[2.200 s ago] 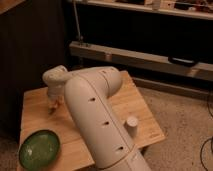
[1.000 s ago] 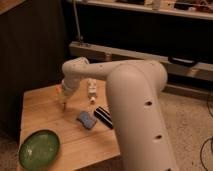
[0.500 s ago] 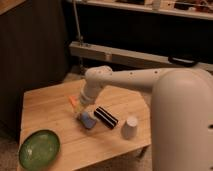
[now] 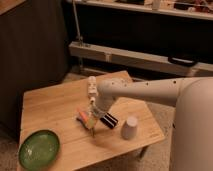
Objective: Place the pepper on the white sponge
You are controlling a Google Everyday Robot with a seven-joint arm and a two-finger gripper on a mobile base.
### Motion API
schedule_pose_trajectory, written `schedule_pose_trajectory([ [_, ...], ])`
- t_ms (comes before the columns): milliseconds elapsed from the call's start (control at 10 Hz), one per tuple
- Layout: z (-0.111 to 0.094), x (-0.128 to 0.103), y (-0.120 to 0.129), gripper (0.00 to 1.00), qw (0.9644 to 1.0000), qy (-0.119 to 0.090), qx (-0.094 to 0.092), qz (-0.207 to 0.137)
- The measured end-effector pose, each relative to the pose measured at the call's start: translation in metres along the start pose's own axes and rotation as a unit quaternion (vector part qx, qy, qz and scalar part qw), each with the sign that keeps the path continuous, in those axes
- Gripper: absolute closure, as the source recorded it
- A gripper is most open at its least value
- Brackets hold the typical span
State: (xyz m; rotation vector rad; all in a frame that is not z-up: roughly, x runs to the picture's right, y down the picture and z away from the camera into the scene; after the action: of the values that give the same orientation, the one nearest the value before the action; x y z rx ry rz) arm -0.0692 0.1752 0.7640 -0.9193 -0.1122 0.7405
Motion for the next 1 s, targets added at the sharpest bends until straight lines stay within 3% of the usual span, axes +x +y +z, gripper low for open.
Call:
schedule_pose_trajectory([
  [500, 0.020, -0.010, -0.005, 0.83, 0.9998, -0.008, 0.006, -0.016],
  [700, 0.033, -0.023, -0.005, 0.83, 0.9996, -0.005, 0.015, -0.025],
  [1000, 0.037, -0.024, -0.014, 0.83, 0.9992, -0.001, 0.032, -0.021],
])
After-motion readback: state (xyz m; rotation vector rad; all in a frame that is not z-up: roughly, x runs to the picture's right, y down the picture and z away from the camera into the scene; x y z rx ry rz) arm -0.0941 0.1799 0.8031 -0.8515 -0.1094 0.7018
